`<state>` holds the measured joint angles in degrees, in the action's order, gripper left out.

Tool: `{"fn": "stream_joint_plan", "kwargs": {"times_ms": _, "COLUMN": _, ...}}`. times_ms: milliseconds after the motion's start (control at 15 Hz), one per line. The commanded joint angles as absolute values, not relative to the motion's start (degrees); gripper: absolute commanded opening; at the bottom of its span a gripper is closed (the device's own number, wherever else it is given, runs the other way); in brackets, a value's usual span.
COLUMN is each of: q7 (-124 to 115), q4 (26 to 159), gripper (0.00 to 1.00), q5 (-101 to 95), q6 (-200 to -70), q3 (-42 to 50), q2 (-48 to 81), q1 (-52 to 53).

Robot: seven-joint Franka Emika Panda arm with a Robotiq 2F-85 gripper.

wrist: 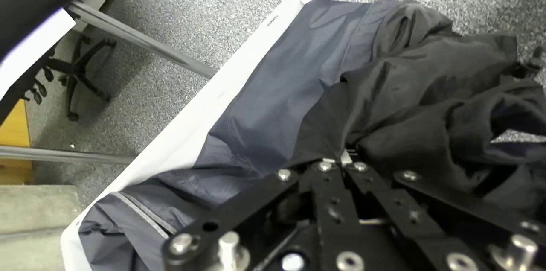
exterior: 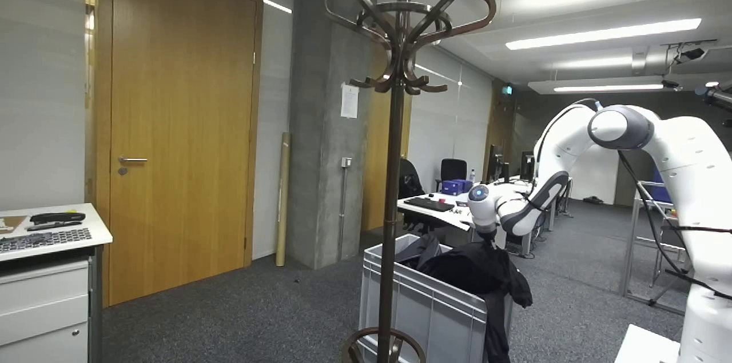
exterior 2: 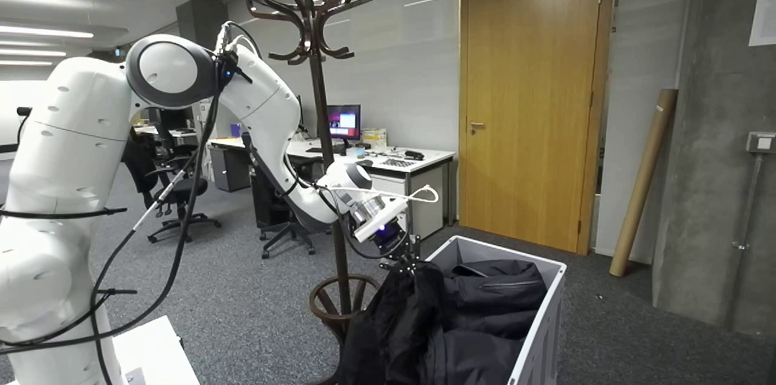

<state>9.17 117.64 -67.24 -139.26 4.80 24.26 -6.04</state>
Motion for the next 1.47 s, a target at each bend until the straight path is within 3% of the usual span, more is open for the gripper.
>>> {"fn": "stream_joint_plan", "kwargs": {"times_ms": 0, "q7": 3.40, "q4": 110.34, "gripper": 0.00, "q5": -61.57, "q6": -136.68, "q3": 4.44, "q2": 27.91, "q1": -5.43}}
{"fn": "stream_joint_plan", "kwargs": {"times_ms": 867, "q7": -6.77, "q4": 92.57, "gripper": 0.00, "q5": -56.43, "q6": -137.60, "q3": 6.60, "q2": 31.40, "q1": -1.56}}
{"fn": "stream_joint_plan", "kwargs": {"times_ms": 933, "q7": -7.15, "q4": 92.25, "gripper": 0.27, "q5": -56.63, "q6": -137.60, "q3": 6.79, "q2": 31.97, "q1": -1.39}}
{"fn": "stream_joint_plan", "kwargs": {"times_ms": 1067, "q7": -7.94, "q4": 92.44, "gripper": 0.33, "q5": -56.82, "q6": -138.65, "q3": 6.94, "q2": 33.01, "q1": -1.25}}
{"fn": "stream_joint_plan", "kwargs": {"times_ms": 1400, "q7": -13.13, "q4": 96.19, "gripper": 0.72, "q5": -59.80, "q6": -143.11, "q3": 7.92, "q2": 33.17, "q1": -0.48}}
